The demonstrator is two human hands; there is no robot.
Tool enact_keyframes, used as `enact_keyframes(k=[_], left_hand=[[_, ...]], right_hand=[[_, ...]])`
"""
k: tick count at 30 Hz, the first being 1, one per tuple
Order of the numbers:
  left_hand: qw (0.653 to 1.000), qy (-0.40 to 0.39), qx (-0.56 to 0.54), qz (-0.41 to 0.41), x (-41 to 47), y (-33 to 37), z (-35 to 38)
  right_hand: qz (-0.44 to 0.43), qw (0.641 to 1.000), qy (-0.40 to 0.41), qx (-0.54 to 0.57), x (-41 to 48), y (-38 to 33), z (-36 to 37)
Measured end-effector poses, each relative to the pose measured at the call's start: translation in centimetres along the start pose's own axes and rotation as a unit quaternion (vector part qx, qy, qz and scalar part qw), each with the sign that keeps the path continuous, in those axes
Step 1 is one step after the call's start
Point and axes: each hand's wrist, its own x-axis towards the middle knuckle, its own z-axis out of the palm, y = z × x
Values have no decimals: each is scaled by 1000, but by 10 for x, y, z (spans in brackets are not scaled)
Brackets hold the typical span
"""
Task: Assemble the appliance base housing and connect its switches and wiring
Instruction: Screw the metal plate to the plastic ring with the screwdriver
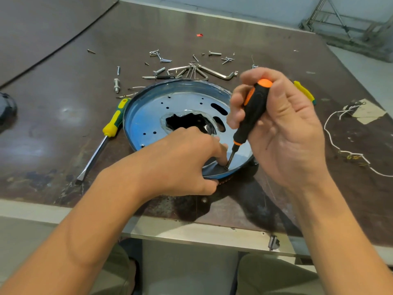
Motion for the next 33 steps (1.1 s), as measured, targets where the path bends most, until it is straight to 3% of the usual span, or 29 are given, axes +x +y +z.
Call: enact_keyframes(k=[4, 10, 16, 21, 25, 28, 33], left_hand=[[1000, -11, -6, 2, 0, -2, 1], [1000, 6, -2, 10, -1, -1, 1], [1000, -7, -7, 0, 0, -2, 2], [1000, -8, 1, 1, 1, -1, 0], [1000, -9, 0, 3, 1, -1, 0], [1000, -6, -5, 1, 0, -1, 0], [1000, -10, -5, 7, 0, 0, 0]], right_hand=[[-66, 994, 54, -66, 0, 5, 4], [-21, 999, 30, 9, 4, 3, 5], [-76, 994, 61, -53, 2, 3, -1], [-22, 998, 45, 24, 5, 1, -1], [-15, 999, 13, -28, 2, -1, -4], [-35, 997, 42, -58, 3, -1, -2], [24, 1000, 4, 10, 3, -4, -1]])
